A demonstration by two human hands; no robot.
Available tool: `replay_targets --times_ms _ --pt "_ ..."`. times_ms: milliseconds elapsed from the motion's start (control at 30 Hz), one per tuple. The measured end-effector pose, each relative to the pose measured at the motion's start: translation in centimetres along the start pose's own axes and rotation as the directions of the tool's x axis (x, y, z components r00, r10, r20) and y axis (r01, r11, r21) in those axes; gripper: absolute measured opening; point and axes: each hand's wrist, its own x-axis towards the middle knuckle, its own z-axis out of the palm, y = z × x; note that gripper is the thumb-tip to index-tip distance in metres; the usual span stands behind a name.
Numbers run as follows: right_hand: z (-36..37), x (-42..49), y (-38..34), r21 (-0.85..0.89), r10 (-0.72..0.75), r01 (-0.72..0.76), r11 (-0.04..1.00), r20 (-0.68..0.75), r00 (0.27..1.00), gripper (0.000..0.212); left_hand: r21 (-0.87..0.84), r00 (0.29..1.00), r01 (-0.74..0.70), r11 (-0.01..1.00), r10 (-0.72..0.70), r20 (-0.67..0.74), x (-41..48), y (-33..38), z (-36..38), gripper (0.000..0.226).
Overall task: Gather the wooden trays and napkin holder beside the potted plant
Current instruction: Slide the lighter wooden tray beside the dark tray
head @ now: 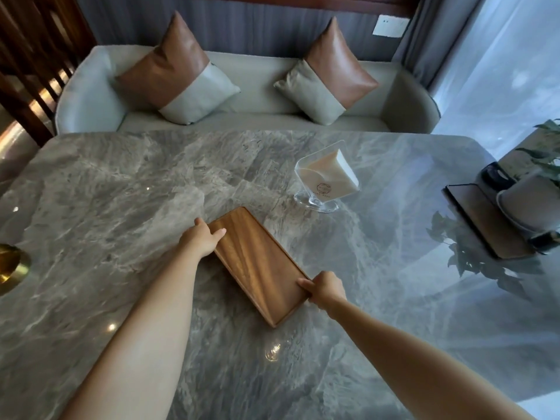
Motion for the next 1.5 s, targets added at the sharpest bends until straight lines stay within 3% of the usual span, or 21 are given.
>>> replay_targets --times_ms 333,467,633,933,1500 --pt "-12.9 2.3 4.7 0.114 -0.049 0.072 0.991 -0.193 0.980 0.053 0.018 0.976 -0.216 0.976 0.215 0.020 -0.9 14.4 3.8 0.071" --pt "-18.2 2.8 8.8 0.192 0.012 0.048 0.980 -0.302 0.953 0.041 0.012 0.955 -0.289 0.957 0.288 0.073 -2.0 19.8 7.1 0.070" --pt "-24.2 3.4 13.7 0.114 -0.001 0.040 0.993 -0.326 0.945 0.041 0.006 0.915 -0.368 0.930 0.362 0.178 -3.7 24.9 11.8 0.066" --pt "-30.6 6.2 20.0 0.155 0.074 -0.021 0.988 -0.350 0.934 0.039 0.068 0.892 -0.401 0.913 0.373 0.254 -4.6 32.7 18.5 0.044" --pt "-33.7 12.6 24.7 0.343 0.247 -0.137 0.929 -0.302 0.921 0.025 0.165 0.907 -0.384 0.909 0.338 0.249 -0.4 43.2 26.6 0.060"
